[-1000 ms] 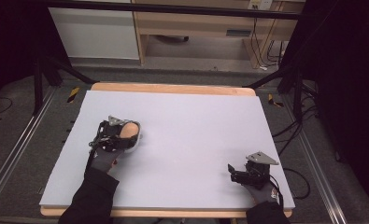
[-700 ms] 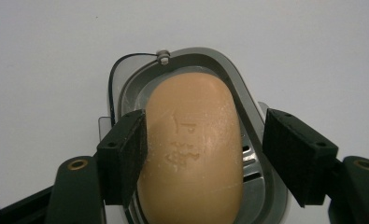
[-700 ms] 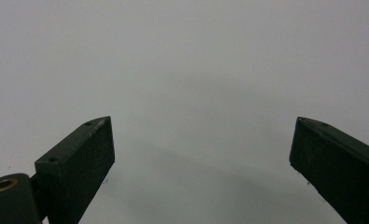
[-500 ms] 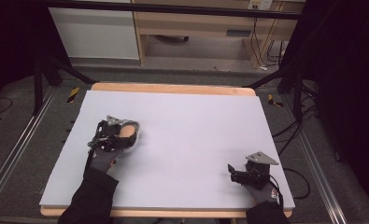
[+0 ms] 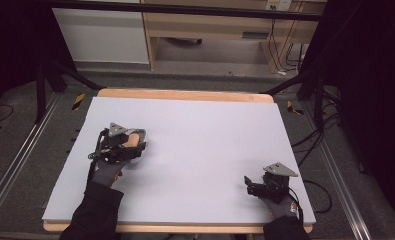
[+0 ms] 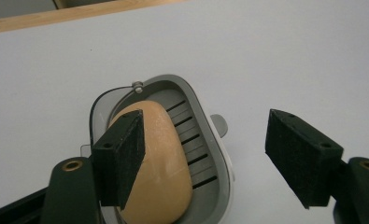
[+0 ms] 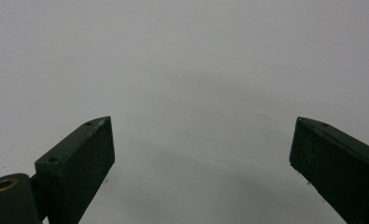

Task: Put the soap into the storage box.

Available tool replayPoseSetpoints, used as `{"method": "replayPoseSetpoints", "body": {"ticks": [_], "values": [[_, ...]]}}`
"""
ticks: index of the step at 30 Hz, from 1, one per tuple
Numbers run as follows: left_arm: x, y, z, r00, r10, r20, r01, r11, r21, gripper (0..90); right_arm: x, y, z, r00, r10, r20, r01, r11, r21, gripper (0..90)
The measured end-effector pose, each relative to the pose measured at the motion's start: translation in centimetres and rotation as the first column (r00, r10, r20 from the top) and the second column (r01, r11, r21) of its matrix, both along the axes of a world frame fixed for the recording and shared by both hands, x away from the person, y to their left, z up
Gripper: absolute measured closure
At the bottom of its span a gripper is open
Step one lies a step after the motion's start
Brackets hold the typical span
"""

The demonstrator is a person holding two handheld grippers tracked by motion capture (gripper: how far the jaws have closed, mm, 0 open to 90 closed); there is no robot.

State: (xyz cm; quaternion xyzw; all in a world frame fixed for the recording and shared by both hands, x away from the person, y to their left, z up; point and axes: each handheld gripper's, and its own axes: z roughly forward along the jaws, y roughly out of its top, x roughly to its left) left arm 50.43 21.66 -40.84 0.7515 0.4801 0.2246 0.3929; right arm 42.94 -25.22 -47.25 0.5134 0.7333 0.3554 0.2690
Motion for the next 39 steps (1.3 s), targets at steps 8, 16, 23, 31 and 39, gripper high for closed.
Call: {"method": "replayPoseSetpoints", "body": {"ticks": [8, 16, 23, 31, 39], "values": [[-2.5, 1.1, 0.2, 0.9990, -0.028, 0.035, 0.030, 0.9990, -0.034, 27.9, 0.0, -0.1, 0.0, 0.9999, -0.015, -0.003, 0.015, 1.000, 0.002, 7.0], [-4.6, 2.8, -0.3, 0.9990, -0.004, 0.043, 0.006, 0.9995, -0.031, 27.0, 0.0, -0.3, -0.1, 0.9995, -0.032, -0.008, 0.032, 0.999, -0.002, 7.0], [-6.5, 5.5, -1.6, 0.9982, 0.015, 0.058, -0.012, 0.9989, -0.045, 26.2, 0.0, -0.5, -0.2, 0.9988, -0.046, -0.016, 0.046, 0.999, -0.002, 7.0], [-7.8, 8.0, -3.8, 0.9960, 0.068, 0.058, -0.066, 0.9970, -0.041, 26.3, 0.0, -0.7, -0.4, 0.9977, -0.062, -0.025, 0.062, 0.998, -0.008, 7.0], [-8.0, 7.9, -6.0, 0.9989, 0.046, 0.001, -0.046, 0.9977, 0.051, 25.7, 0.0, -0.9, -0.7, 0.9963, -0.079, -0.035, 0.078, 0.997, -0.019, 6.9]]}}
